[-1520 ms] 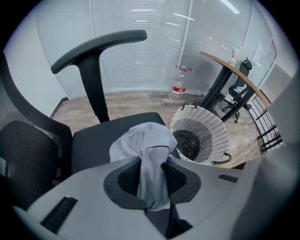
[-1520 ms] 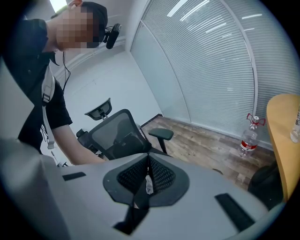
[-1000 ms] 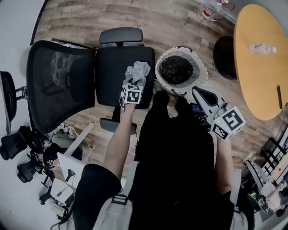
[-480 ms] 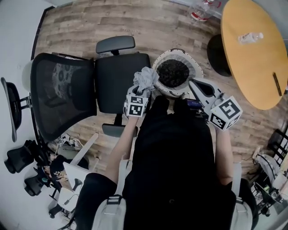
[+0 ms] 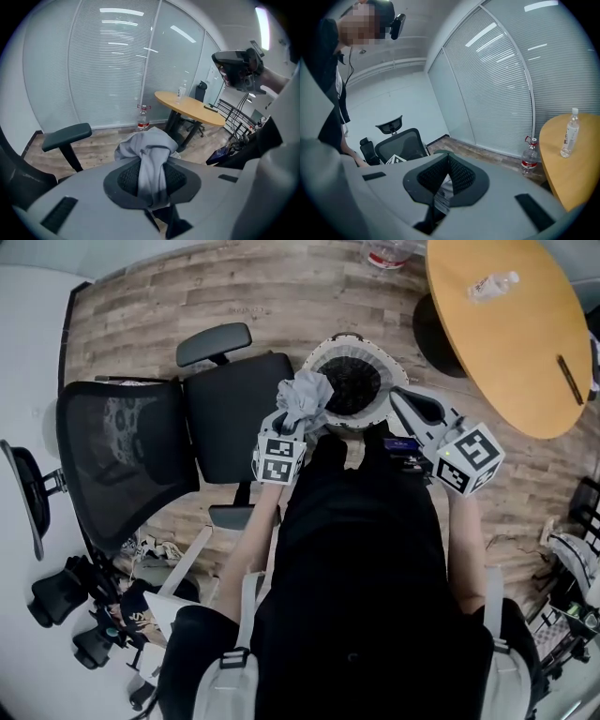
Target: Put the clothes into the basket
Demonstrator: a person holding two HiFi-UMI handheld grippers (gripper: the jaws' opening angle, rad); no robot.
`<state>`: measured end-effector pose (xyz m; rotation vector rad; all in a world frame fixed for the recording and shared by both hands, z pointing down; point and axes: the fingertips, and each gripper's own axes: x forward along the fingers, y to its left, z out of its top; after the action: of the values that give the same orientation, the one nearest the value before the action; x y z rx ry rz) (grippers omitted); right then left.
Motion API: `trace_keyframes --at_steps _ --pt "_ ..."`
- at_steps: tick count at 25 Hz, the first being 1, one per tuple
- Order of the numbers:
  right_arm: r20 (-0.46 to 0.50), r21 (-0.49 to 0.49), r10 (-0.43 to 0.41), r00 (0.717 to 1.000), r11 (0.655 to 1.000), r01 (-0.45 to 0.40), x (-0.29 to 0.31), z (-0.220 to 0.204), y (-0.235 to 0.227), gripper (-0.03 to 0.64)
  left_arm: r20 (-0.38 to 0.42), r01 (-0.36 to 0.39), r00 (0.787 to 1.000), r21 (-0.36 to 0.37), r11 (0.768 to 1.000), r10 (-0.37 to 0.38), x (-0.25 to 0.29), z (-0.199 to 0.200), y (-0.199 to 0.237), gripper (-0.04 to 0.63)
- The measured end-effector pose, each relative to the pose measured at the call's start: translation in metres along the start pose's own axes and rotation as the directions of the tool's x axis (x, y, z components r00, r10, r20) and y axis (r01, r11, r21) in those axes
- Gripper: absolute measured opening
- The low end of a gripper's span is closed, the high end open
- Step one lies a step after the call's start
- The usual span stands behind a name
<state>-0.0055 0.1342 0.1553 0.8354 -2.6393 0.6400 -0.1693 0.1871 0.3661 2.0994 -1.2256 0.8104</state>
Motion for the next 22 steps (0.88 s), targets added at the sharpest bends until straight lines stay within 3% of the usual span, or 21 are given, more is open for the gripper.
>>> trace_keyframes --at_steps 5,16,22 --pt "0.008 0.016 0.000 1.000 1.000 0.000 -0.018 0.000 -0.025 0.017 -0.024 -0.034 0.999 0.031 0.999 0.034 0.011 0.018 -0.017 0.089" --pt "-0.029 0.035 0.086 0.996 0.996 -0.085 -0.043 -0.005 -0.094 0.017 -0.040 -0.076 0.996 -0.032 0.997 0.075 0.064 0.059 -0.056 0.089" --pt "-0.082 0.076 0.151 0.985 0.987 -0.145 -0.046 -0.026 -0.124 0.017 -0.107 -0.108 0.989 -0.053 0.993 0.102 0.097 0.055 -0.071 0.089"
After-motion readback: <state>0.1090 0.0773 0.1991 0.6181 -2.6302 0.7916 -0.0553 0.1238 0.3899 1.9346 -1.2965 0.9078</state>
